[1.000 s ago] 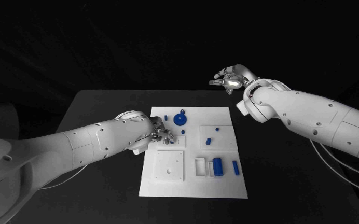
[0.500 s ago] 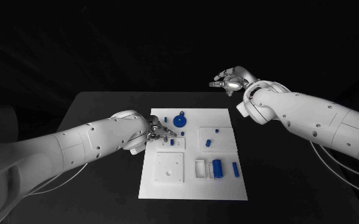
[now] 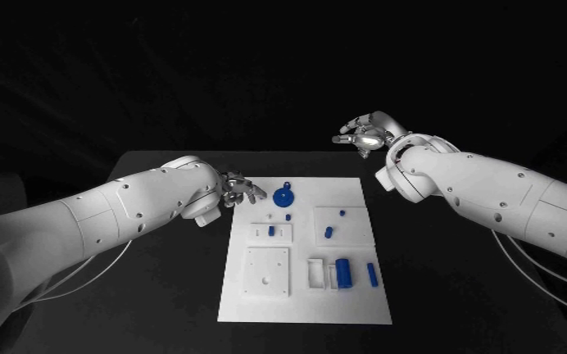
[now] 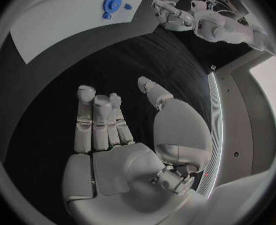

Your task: Assemble the parts on the task board

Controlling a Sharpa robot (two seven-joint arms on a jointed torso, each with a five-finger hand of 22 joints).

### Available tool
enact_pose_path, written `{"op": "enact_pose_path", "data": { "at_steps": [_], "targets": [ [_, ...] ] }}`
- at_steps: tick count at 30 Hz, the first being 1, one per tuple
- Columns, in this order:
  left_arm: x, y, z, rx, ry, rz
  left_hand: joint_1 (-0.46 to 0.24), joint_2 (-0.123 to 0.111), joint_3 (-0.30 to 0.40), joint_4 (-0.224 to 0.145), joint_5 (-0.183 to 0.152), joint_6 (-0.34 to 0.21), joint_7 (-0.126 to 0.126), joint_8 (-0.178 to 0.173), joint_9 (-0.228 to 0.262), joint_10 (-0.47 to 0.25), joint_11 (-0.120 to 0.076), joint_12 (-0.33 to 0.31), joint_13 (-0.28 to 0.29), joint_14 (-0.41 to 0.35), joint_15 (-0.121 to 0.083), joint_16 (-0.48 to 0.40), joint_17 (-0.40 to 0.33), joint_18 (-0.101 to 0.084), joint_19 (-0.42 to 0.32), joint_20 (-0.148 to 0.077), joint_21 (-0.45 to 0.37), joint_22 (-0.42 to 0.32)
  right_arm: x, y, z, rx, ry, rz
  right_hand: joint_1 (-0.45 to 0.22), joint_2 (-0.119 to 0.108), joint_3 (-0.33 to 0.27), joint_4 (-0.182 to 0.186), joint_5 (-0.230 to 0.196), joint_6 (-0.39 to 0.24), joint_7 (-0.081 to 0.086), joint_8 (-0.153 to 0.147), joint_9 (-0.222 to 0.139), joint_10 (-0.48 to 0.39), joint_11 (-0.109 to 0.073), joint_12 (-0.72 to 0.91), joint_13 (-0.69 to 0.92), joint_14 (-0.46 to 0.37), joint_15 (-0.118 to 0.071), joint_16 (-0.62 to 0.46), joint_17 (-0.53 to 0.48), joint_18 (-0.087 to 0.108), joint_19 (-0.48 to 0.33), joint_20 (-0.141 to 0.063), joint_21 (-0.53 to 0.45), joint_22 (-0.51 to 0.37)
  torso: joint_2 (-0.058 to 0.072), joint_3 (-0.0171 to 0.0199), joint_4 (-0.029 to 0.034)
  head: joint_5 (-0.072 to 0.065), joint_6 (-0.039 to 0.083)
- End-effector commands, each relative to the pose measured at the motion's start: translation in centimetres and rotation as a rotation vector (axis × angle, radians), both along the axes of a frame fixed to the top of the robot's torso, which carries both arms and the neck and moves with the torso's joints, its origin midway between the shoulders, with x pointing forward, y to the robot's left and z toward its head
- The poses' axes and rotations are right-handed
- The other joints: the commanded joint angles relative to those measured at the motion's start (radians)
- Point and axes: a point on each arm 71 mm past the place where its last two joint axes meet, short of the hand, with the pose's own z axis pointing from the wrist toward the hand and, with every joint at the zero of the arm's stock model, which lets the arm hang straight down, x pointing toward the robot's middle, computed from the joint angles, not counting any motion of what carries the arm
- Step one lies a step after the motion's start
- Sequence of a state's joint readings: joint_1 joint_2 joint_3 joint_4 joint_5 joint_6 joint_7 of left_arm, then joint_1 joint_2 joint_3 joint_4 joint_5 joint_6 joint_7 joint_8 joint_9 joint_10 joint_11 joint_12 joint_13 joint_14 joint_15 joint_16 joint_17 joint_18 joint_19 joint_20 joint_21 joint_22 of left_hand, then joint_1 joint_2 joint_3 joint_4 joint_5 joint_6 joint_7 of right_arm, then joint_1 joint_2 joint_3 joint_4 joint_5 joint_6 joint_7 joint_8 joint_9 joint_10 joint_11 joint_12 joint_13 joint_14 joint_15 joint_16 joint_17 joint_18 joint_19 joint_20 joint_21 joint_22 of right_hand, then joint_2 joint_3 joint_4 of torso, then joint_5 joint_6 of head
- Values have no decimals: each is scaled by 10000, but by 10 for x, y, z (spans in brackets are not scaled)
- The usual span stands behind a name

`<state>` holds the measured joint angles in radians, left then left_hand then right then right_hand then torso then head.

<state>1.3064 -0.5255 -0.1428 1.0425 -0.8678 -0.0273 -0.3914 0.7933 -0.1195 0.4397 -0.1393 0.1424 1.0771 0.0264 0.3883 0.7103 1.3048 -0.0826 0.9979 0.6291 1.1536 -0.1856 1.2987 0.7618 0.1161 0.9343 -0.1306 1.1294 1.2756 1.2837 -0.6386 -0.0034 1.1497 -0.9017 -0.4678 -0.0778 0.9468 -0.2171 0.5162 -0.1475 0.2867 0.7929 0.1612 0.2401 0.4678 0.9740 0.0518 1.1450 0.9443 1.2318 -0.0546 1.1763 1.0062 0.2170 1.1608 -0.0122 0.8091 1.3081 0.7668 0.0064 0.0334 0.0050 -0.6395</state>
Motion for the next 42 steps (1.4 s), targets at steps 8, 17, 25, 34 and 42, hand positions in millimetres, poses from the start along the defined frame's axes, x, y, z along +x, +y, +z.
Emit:
{"op": "enact_pose_path", "data": {
  "at_steps": [8,17,25,34,42],
  "targets": [
    [22,2,2,85,-263,337,-308,-41,10,131,-107,-728,210,-343,-163,-320,171,-281,-146,-214,165,-290,-136,-205,-203,-1048,-306,-126,-1,4,-1,19,28,196,-33,75,-51,18,37,0,55,33,-15,15,5,42,-15,-23,-39,0,-13,448,25,-59,-55,151,46,-6,-33,-18,107],
    [34,0,1,409,-180,401,-463,-267,111,442,-280,-1056,317,-448,-202,-365,271,-293,-154,-239,263,-317,-147,-232,-225,-1060,-372,-129,-2,6,0,47,13,264,-33,74,-51,19,38,-2,55,32,-16,14,6,46,-21,-23,-39,0,-14,448,26,-59,-55,152,133,-13,-90,-17,159],
    [38,1,0,654,-90,470,-542,-364,144,606,-372,-1182,352,-482,-213,-405,305,-291,-150,-271,294,-315,-139,-242,-248,-1068,-389,-113,-4,6,1,66,-8,283,-33,71,-51,20,39,-2,55,32,-16,14,6,50,-26,-23,-38,1,-15,448,26,-59,-56,152,250,-39,-139,-12,217],
    [41,4,-3,891,-94,553,-512,-337,170,624,-395,-1183,354,-469,-206,-414,308,-283,-144,-278,299,-307,-133,-243,-254,-1074,-387,-102,-5,9,3,115,-59,358,-36,66,-52,23,42,-2,56,32,-17,13,6,55,-34,-23,-38,1,-16,448,28,-59,-57,153,342,-69,-186,3,250],
    [41,2,-9,914,-8,560,-480,-290,182,623,-398,-1184,355,-459,-201,-419,309,-274,-139,-284,301,-299,-127,-245,-258,-1077,-382,-91,-5,10,5,152,-89,391,-39,65,-52,27,43,-1,56,33,-17,13,7,59,-38,-23,-37,2,-17,448,29,-59,-58,154,383,-80,-209,13,270]
  ]
}}
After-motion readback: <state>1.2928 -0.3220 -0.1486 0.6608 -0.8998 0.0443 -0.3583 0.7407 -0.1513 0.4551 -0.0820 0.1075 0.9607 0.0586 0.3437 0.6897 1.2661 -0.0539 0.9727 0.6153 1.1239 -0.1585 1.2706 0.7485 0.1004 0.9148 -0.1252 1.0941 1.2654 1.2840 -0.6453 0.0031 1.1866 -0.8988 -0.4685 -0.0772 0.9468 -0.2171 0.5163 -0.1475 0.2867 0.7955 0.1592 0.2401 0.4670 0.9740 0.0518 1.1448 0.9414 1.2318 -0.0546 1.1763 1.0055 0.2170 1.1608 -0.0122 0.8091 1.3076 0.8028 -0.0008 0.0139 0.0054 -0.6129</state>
